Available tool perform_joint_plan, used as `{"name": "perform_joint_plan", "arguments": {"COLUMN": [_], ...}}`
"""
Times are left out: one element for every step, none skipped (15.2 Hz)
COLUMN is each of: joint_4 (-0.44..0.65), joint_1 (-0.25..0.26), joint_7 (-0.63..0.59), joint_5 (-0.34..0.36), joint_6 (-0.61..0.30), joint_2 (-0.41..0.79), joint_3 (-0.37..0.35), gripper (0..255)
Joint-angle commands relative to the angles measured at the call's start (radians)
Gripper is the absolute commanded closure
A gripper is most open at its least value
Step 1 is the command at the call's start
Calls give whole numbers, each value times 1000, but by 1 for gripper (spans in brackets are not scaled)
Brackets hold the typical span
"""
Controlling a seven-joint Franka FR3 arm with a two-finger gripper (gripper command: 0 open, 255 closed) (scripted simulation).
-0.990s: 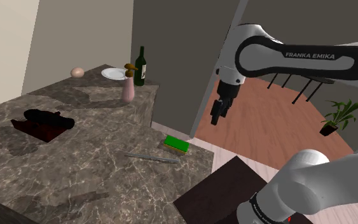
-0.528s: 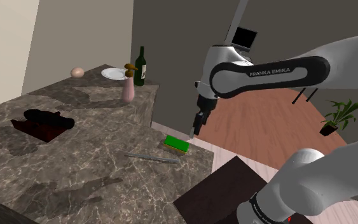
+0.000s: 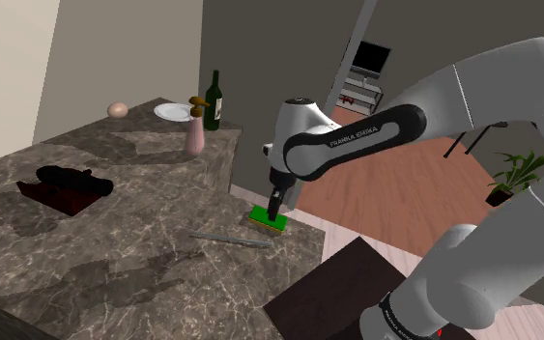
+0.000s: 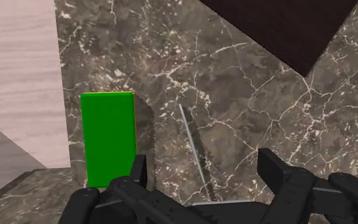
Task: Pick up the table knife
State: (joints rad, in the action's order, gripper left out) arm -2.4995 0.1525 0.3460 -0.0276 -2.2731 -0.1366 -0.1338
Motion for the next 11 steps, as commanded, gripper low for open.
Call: {"name": "perform_joint_plan", "arguments": {"joint_4": [14,25,38,51,66,82,98,116,133,133,134], "joint_1": [9,14,19,25,30,36,43,51,59,61,62], "joint_7": [20,27,33,38,41,44,46,47,48,44,40], "joint_5": [18,29,41,55,70,87,104,123,141,146,151], "joint_6": [-72,-102,-131,-159,-186,-211,-236,-259,-279,-292,-304], "joint_2": [76,113,151,189,227,265,303,341,377,389,402], "joint_3": [-11,-17,-22,-27,-31,-35,-38,-39,-40,-37,-35], "gripper": [0,0,0,0,0,0,0,0,0,0,0]}}
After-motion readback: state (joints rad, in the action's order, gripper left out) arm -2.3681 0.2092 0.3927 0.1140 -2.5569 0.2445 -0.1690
